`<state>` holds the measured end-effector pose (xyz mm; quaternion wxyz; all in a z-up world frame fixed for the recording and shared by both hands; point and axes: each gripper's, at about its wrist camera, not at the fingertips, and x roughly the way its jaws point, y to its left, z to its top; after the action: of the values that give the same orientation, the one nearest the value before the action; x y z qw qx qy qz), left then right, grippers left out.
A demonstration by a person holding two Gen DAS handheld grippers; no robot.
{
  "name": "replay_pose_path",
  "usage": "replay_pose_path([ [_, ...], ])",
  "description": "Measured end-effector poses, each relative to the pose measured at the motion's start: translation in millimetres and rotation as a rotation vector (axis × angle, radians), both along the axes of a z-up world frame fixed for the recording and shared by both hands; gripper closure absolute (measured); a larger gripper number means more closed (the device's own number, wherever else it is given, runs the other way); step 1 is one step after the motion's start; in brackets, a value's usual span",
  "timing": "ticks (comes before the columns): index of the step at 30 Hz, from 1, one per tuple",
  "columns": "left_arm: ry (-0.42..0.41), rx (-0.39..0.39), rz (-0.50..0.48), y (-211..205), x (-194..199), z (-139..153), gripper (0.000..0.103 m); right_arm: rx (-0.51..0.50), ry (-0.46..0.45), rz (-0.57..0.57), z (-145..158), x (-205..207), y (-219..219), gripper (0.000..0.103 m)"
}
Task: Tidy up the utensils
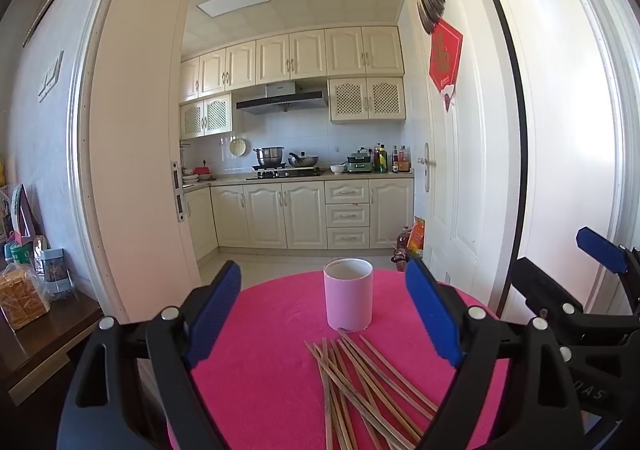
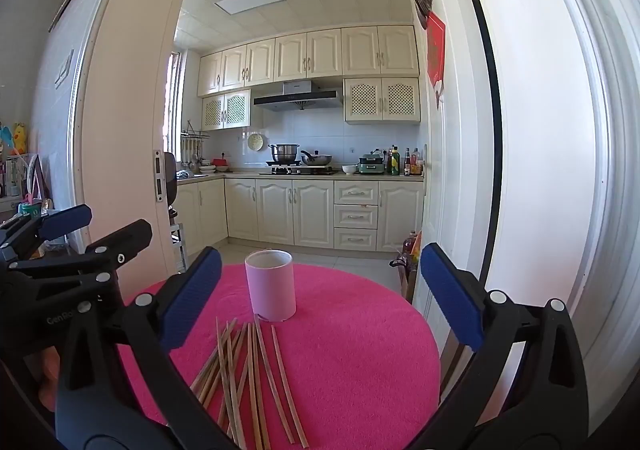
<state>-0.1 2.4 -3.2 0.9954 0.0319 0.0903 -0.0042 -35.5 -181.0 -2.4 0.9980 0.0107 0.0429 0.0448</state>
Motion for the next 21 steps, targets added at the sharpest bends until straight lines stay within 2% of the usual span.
replay_pose_path([
  [16,-0.002,0.000,0.002,5.3,0.2,-7.9,0.020,0.005,0.004,0.001,-3.8,1.9,2.5,0.006],
  [21,-0.002,0.003,0.003,-0.7,-1.2,-2.0,0.020,0.007,0.005,0.001,-3.3,2.2,1.9,0.006],
])
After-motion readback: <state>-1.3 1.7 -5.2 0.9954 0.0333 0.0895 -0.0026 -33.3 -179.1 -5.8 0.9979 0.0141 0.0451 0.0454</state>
